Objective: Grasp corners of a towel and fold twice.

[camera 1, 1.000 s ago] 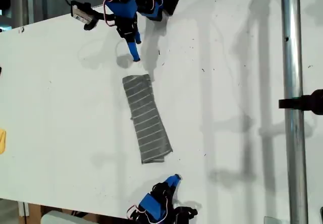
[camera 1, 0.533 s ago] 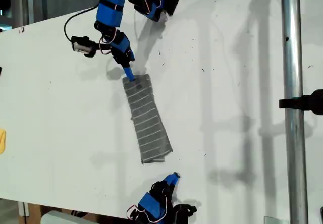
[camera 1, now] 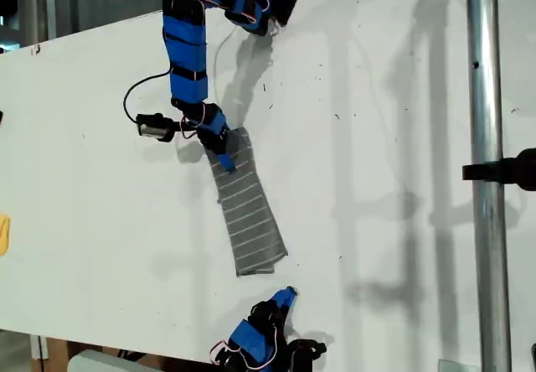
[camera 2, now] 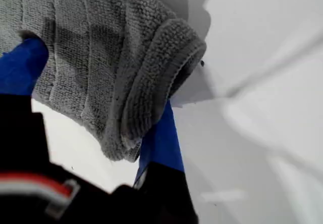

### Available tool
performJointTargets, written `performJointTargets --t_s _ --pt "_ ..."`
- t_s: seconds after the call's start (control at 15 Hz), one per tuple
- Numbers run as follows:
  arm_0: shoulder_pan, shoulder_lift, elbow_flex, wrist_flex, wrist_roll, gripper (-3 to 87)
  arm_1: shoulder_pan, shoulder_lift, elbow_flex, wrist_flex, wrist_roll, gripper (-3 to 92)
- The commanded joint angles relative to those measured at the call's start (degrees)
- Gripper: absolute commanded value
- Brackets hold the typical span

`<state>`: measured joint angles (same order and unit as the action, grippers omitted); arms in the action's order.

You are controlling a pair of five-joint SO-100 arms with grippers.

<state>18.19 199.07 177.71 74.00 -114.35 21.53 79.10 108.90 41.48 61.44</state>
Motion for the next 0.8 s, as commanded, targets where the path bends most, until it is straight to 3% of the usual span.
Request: performJointTargets --t_s 0.0,0.13,0.47,0.73 --pt "-0.70 0.35 0.44 0.26 0.79 -2.8 -2.72 -2.37 -5.63 -2.55 0.97 30.9" --pt "-0.70 0.35 0.44 0.35 1.23 -2.8 -2.90 -2.81 -6.50 -1.93 0.53 13.7" --pt "-1.14 0.35 0.44 0.62 2.72 -2.8 -4.66 0.35 -3.96 6.06 -2.11 3.5" --pt "-1.41 0.35 0.26 0.88 3.34 -2.8 -5.89 28.04 9.32 29.62 6.06 2.9"
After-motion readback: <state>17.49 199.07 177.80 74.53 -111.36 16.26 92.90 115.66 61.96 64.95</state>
